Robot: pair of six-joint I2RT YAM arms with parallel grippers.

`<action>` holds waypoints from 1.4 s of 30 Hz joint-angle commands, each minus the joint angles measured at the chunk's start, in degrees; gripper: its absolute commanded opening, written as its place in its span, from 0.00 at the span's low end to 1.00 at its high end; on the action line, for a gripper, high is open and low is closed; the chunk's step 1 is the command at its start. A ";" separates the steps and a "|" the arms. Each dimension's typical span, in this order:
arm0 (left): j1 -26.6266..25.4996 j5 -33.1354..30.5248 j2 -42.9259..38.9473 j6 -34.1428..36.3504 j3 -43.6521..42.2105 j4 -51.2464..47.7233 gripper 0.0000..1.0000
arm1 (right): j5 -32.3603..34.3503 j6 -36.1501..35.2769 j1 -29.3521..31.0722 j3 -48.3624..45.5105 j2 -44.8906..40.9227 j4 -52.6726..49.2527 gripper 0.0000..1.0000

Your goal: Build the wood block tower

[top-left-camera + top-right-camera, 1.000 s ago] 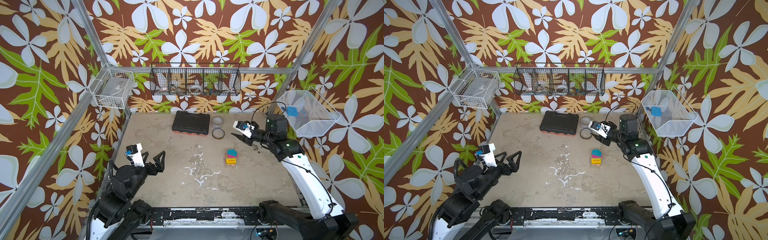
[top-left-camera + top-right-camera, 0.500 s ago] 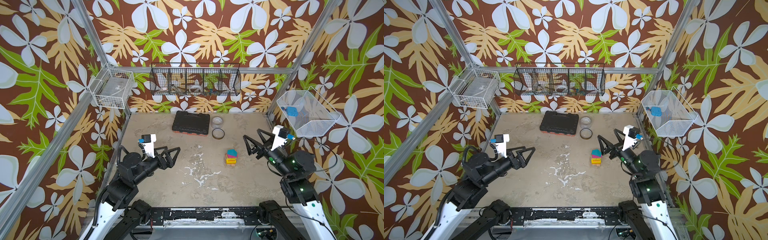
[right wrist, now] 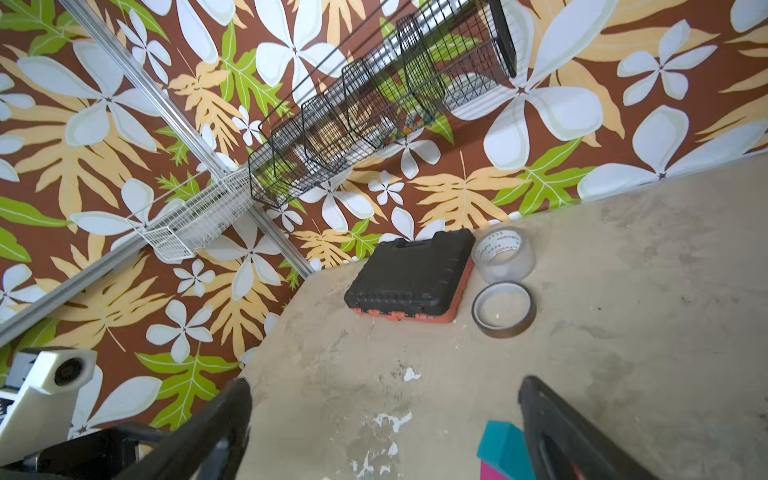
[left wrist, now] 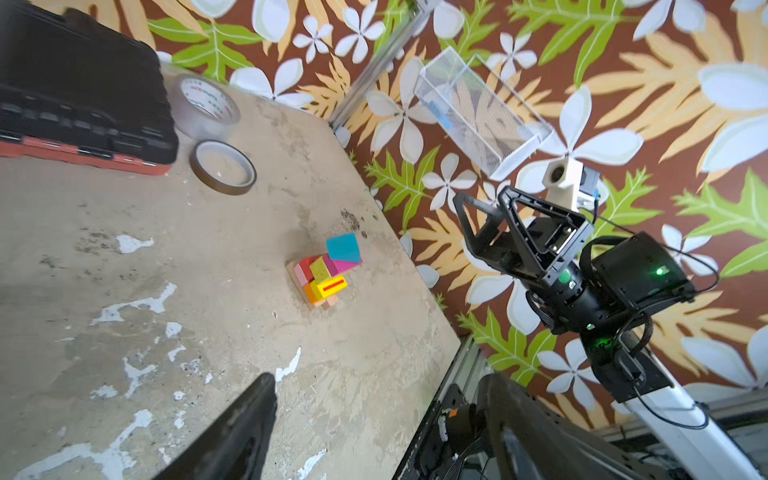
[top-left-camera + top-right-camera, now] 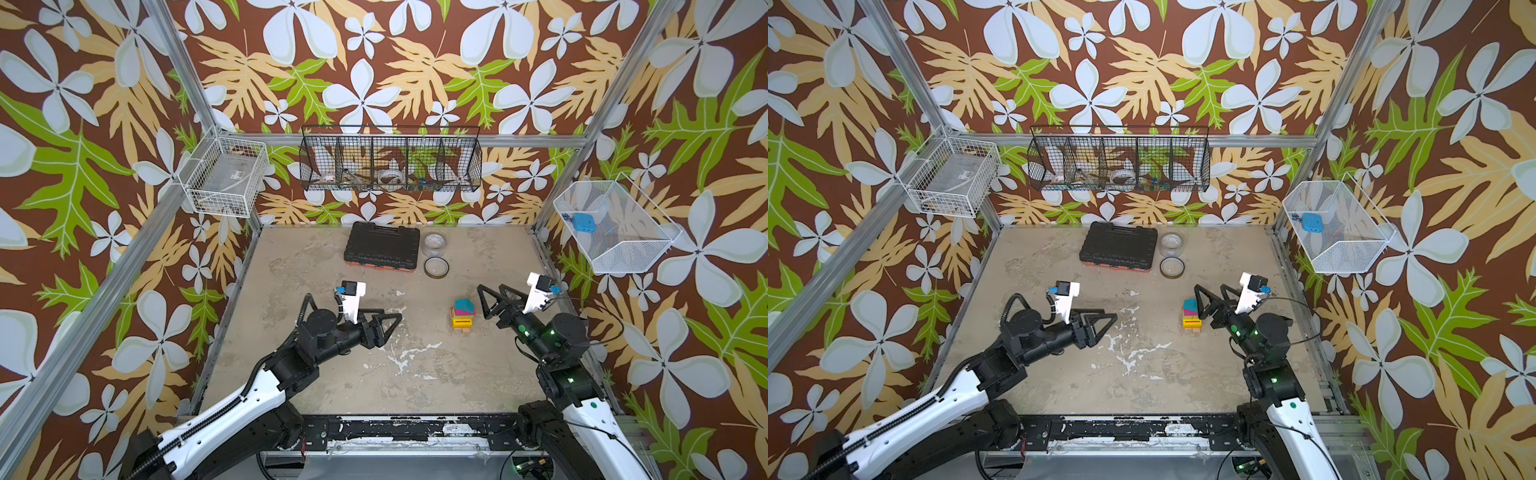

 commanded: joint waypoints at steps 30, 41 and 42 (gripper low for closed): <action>-4.35 -11.01 34.33 12.82 12.69 19.24 0.55 | 5.11 9.21 7.39 -13.75 -13.28 -2.71 0.26; -4.36 -9.42 45.41 15.09 24.07 15.63 0.52 | 13.04 6.52 8.37 -12.47 -9.09 -5.34 0.20; -4.35 -9.41 46.57 15.27 25.17 15.16 0.52 | 12.77 6.49 8.45 -12.60 -8.52 -4.73 0.20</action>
